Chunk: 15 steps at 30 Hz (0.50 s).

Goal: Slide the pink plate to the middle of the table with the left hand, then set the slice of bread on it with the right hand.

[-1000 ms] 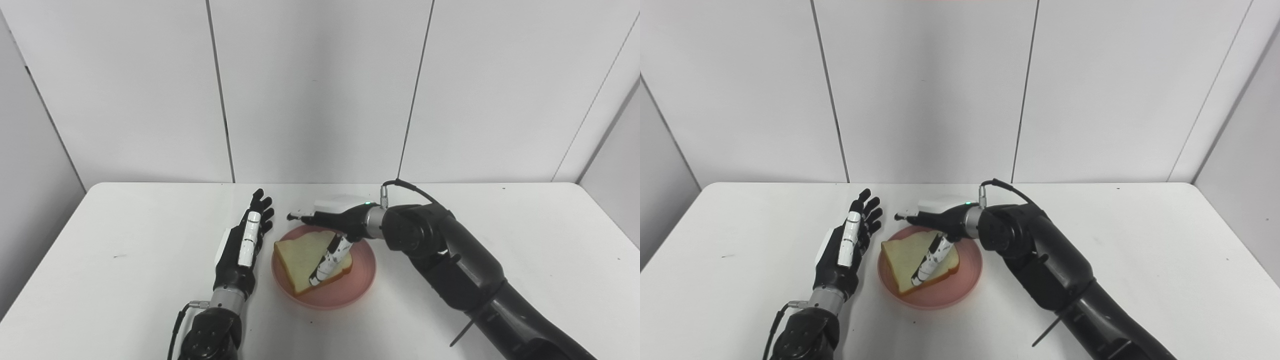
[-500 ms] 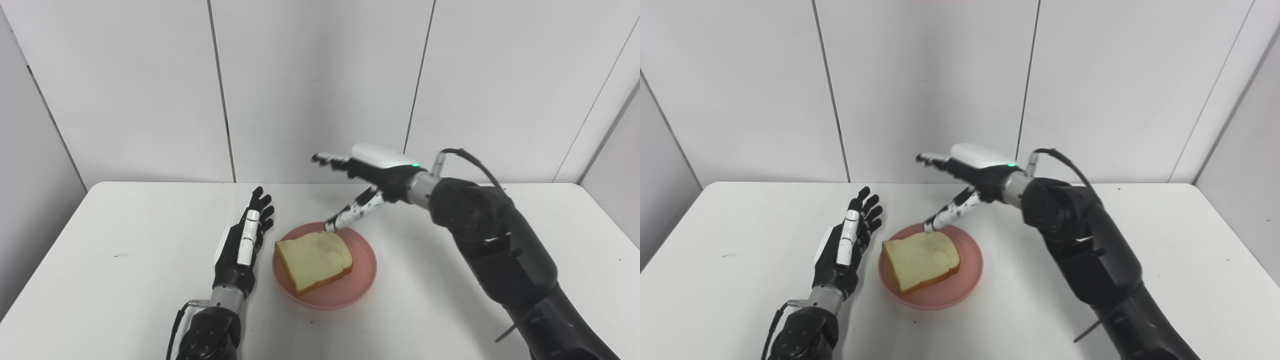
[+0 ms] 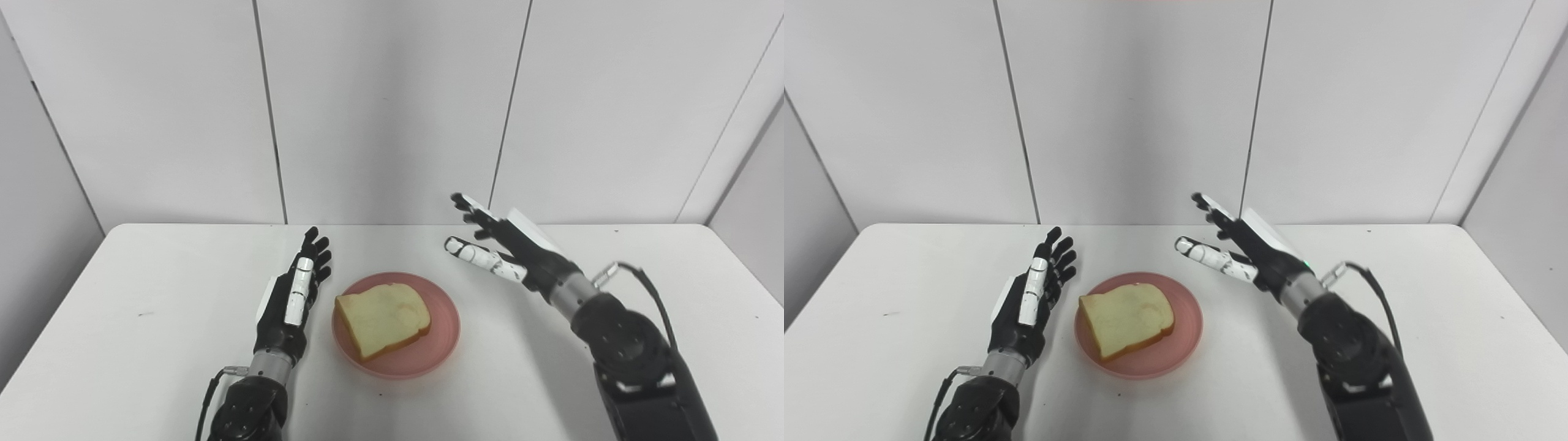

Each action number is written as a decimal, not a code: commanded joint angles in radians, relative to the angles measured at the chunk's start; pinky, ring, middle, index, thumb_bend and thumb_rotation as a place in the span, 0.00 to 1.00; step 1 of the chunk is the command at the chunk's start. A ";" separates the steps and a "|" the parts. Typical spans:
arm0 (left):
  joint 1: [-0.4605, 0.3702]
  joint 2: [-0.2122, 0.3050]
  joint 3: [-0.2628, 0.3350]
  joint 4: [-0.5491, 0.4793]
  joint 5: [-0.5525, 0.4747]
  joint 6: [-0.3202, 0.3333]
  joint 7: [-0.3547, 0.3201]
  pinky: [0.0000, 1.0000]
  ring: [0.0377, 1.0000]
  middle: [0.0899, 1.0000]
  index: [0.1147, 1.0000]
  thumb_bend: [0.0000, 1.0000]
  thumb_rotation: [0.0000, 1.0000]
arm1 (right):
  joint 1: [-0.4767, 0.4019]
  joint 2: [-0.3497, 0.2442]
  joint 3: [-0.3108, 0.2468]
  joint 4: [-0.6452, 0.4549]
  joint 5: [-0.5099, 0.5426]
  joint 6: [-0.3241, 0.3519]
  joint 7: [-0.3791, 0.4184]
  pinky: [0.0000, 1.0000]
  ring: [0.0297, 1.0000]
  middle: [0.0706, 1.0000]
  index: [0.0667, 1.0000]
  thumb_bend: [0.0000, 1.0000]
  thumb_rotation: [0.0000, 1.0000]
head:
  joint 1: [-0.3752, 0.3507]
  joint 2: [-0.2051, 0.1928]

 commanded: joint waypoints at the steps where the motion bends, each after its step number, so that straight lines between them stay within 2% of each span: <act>1: -0.021 0.003 -0.003 -0.038 -0.002 -0.026 -0.010 0.95 0.95 0.96 0.97 0.71 1.00 | -0.025 0.056 -0.061 -0.055 0.108 0.029 -0.057 0.99 1.00 1.00 1.00 0.77 1.00 | 0.000 -0.002; 3: -0.019 0.004 -0.004 -0.038 -0.003 -0.030 -0.013 0.96 0.96 0.96 0.97 0.70 1.00 | -0.001 0.112 -0.108 -0.075 0.185 0.059 -0.097 1.00 1.00 1.00 1.00 0.81 1.00 | 0.003 -0.004; 5: -0.016 0.002 -0.006 -0.043 -0.001 -0.029 -0.012 0.95 0.96 0.96 0.97 0.70 1.00 | 0.021 0.143 -0.132 -0.100 0.231 0.079 -0.122 1.00 1.00 1.00 1.00 0.82 1.00 | 0.003 -0.005; 8: -0.015 0.002 -0.005 -0.047 -0.011 -0.029 -0.019 0.96 0.96 0.97 0.98 0.69 1.00 | 0.040 0.165 -0.145 -0.121 0.274 0.092 -0.156 1.00 1.00 1.00 1.00 0.79 1.00 | 0.001 -0.006; 12: -0.013 0.006 -0.006 -0.045 -0.005 -0.030 -0.023 0.96 0.96 0.97 0.98 0.70 1.00 | 0.059 0.194 -0.186 -0.075 0.390 0.050 -0.184 1.00 1.00 1.00 1.00 0.79 1.00 | 0.001 -0.004; 15: -0.012 0.008 -0.008 -0.037 -0.002 -0.037 -0.024 0.96 0.96 0.97 0.98 0.70 1.00 | 0.076 0.192 -0.173 -0.049 0.397 0.010 -0.208 1.00 1.00 1.00 1.00 0.74 1.00 | 0.003 -0.004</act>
